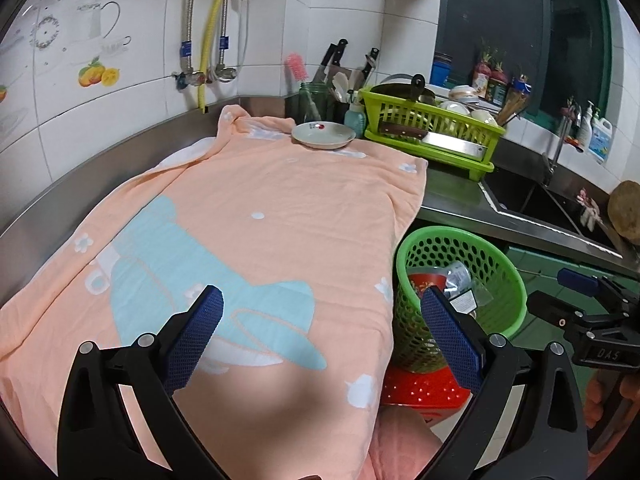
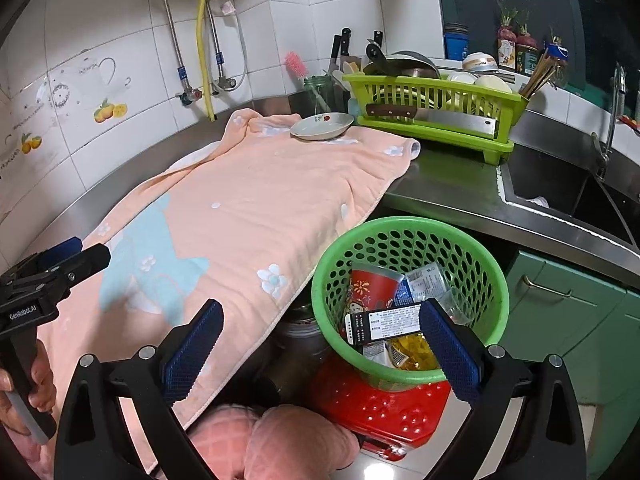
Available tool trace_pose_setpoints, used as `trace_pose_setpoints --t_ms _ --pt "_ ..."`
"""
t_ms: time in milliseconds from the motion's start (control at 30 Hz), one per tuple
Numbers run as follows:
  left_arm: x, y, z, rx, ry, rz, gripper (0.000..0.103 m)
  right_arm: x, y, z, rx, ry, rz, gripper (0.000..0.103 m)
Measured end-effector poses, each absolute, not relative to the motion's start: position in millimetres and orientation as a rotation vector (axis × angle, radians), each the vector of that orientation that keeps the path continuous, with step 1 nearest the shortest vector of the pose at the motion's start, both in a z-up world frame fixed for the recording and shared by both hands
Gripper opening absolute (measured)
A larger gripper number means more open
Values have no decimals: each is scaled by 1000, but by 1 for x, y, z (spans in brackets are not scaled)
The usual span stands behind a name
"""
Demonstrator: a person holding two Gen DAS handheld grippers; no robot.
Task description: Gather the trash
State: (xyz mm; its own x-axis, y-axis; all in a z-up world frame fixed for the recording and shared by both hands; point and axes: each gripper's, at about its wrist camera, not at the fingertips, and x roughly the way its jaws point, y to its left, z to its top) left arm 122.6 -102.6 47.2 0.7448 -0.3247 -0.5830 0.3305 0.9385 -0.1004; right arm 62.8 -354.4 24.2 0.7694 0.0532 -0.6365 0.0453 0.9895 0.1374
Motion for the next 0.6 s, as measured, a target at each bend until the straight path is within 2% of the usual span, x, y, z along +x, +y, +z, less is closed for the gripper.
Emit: trace_pose_setpoints --t_ms 600 --pt "112 -96 37 32 646 -325 98 60 -345 15 135 703 2 95"
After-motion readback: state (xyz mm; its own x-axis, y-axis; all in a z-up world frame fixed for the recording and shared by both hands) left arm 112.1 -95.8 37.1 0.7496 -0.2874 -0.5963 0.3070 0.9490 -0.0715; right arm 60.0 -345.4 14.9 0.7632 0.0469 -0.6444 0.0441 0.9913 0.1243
